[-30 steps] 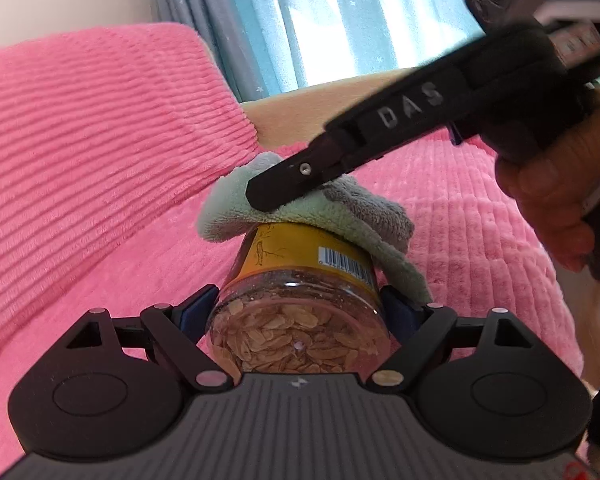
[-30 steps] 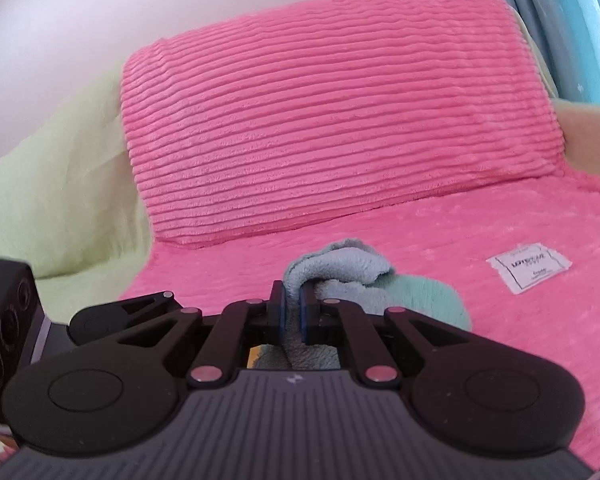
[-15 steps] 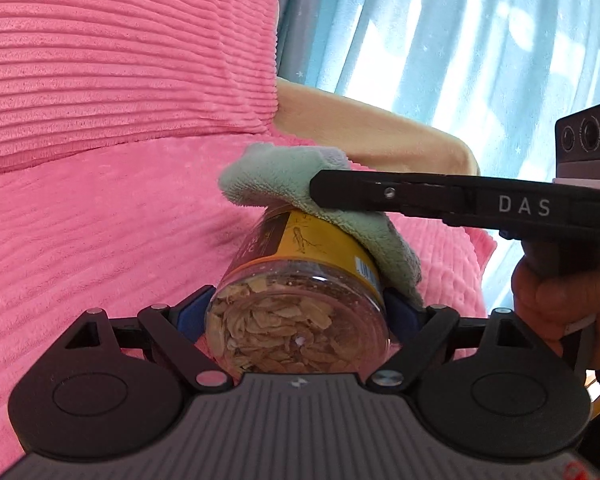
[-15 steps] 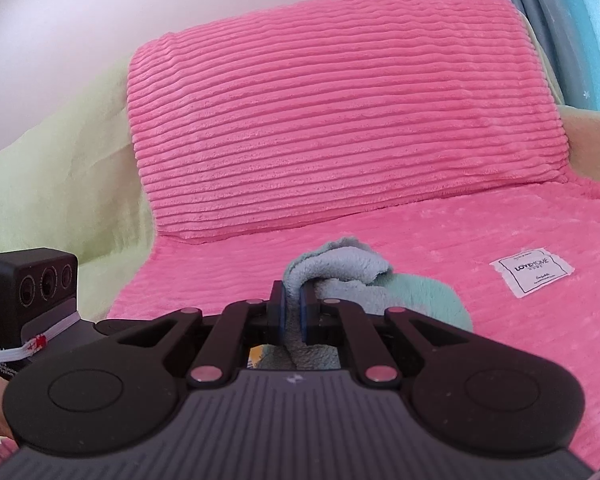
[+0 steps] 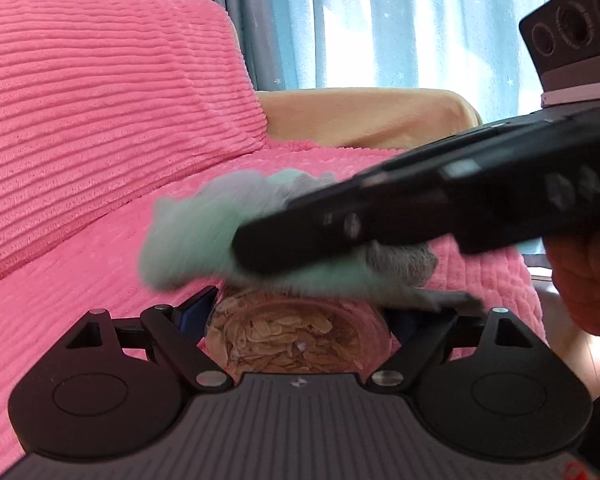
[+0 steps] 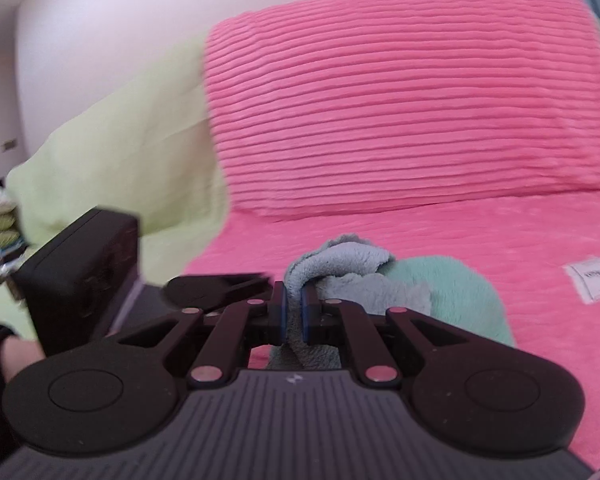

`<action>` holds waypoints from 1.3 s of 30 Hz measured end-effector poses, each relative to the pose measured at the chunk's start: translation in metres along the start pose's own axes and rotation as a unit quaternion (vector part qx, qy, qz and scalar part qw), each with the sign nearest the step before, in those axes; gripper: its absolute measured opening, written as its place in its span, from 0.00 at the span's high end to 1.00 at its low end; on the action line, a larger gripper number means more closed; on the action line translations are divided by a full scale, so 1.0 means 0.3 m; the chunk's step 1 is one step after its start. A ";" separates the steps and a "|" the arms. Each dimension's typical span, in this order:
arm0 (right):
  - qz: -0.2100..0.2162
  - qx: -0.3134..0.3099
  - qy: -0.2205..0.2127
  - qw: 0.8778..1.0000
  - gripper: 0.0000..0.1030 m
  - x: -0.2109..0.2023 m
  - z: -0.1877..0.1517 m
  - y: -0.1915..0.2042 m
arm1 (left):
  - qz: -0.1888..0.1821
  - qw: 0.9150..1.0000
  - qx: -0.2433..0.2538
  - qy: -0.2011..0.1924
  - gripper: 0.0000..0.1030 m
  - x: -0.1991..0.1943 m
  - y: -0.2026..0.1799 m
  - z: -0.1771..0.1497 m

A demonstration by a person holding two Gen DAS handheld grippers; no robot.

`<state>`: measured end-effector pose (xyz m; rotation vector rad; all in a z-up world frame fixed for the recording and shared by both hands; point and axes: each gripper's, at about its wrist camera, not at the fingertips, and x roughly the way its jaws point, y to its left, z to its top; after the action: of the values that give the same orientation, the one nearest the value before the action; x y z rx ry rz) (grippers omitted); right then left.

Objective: Clean container
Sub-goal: 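Rub the cloth back and forth over the jar side with the right gripper, then turn the jar in the left gripper while the right wipes the cloth across it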

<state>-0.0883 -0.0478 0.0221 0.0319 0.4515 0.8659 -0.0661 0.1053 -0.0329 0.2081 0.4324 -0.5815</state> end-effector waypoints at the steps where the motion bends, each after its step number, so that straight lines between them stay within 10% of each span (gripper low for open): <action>1: -0.004 0.000 -0.001 1.000 0.95 0.000 0.000 -0.001 | 0.000 1.000 0.000 0.000 0.16 0.001 -0.001 0.000; 14: -0.068 0.037 -0.020 0.997 0.96 -0.014 0.005 -0.063 | -0.001 1.000 0.007 -0.002 0.17 0.038 -0.002 0.000; 30: -0.108 0.058 -0.029 0.992 0.96 -0.024 0.007 -0.091 | -0.081 0.983 -0.163 0.015 0.16 0.017 0.100 -0.066; 34: -0.112 0.061 -0.031 0.991 0.96 -0.032 0.007 -0.089 | -0.072 0.987 -0.143 0.011 0.17 -0.002 0.079 -0.064; 39: -0.120 0.065 -0.031 0.990 0.95 -0.041 0.005 -0.091 | 0.005 1.000 0.002 0.004 0.17 -0.021 -0.034 -0.043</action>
<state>-0.0748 -0.0745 0.0225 0.1212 0.4426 0.5963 -0.0810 0.1040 -0.0422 0.2172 0.4373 -0.5716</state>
